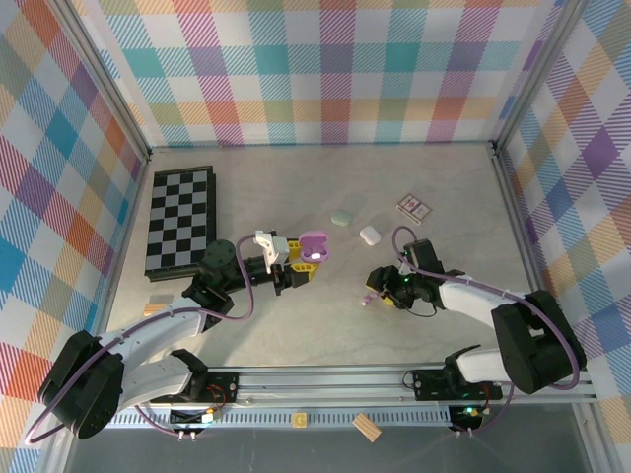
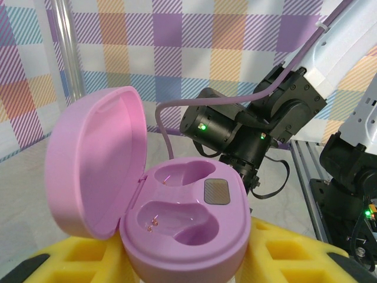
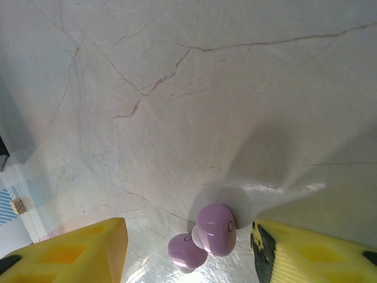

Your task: Insert the wireless bluetooth earbuds into the charging case

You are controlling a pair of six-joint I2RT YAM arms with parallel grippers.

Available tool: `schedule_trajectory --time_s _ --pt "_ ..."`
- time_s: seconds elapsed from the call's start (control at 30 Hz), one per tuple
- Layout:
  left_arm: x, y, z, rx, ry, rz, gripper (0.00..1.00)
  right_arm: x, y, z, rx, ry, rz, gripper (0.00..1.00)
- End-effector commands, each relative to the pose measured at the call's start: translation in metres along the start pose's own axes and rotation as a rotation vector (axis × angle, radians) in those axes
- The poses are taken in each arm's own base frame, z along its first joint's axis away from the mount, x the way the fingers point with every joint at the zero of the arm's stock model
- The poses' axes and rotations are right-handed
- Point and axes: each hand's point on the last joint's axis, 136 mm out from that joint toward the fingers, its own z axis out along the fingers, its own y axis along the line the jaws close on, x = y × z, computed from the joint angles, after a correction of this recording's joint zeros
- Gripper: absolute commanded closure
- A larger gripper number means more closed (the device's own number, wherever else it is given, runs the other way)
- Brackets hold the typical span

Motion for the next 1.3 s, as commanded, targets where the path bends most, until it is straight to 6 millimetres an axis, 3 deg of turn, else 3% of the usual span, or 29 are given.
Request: schedule_trajectory --time_s 0.0,0.67,1.13,1.27 --pt "-0.011 0.0 0.0 0.012 -0.027 0.039 0.61 0.001 0.01 0.006 -0.053 0.015 -0.016 0.45" --pt "-0.009 0.001 0.001 0.014 -0.023 0.035 0.61 0.002 0.004 0.007 -0.032 0.021 -0.016 0.59" --pt "-0.01 0.001 0.001 0.016 -0.025 0.037 0.61 0.0 0.006 0.014 -0.057 0.02 -0.029 0.62" --pt "-0.009 0.001 0.001 0.015 -0.022 0.035 0.61 0.0 0.007 0.017 -0.069 0.025 -0.027 0.7"
